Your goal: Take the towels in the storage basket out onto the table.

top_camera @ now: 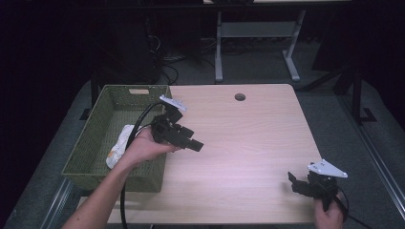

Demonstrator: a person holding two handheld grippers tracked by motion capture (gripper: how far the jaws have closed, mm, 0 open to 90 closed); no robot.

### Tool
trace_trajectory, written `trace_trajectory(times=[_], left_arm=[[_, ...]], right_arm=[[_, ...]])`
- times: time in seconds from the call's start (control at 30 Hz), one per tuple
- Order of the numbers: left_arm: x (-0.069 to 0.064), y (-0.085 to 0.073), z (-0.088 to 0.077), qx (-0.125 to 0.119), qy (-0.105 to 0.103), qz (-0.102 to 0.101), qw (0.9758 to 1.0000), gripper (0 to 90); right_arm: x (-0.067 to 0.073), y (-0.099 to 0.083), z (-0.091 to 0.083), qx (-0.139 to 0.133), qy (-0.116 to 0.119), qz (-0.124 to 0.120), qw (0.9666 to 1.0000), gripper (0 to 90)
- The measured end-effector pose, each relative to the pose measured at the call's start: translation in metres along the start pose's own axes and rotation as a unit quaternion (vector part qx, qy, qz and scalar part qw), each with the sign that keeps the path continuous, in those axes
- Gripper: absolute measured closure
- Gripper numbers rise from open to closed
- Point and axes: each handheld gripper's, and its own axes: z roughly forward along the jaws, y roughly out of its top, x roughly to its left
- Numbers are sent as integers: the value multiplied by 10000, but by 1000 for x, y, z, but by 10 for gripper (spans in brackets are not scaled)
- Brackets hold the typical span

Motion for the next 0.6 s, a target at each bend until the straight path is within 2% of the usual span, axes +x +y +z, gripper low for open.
trace_trajectory(times=[0.27, 0.3, 0.47, 0.5, 0.53, 0.57, 0.6], left_arm=[[10, -5, -20, 42, 179, -96, 9998, 229], [15, -7, -27, 14, 232, -182, 9996, 230], [24, -15, -39, -43, 334, -311, 9989, 231], [31, -20, -46, -65, 392, -400, 9984, 232], [31, -20, -46, -65, 392, -400, 9984, 233], [37, -26, -53, -117, 417, -523, 9977, 233], [37, -26, -53, -117, 417, -523, 9977, 234]], right_arm=[[0, 1, 0, -26, -7, -2, 10000, 139], [-1, 1, 0, -28, -8, -2, 10000, 139], [-1, 1, -1, -32, -11, -5, 10000, 139], [0, 1, -1, -21, -9, 7, 10000, 139], [0, 1, -1, -21, -9, 7, 10000, 139], [-1, 1, -1, -20, -14, -17, 10000, 139], [-1, 1, -1, -20, -14, -17, 10000, 139]])
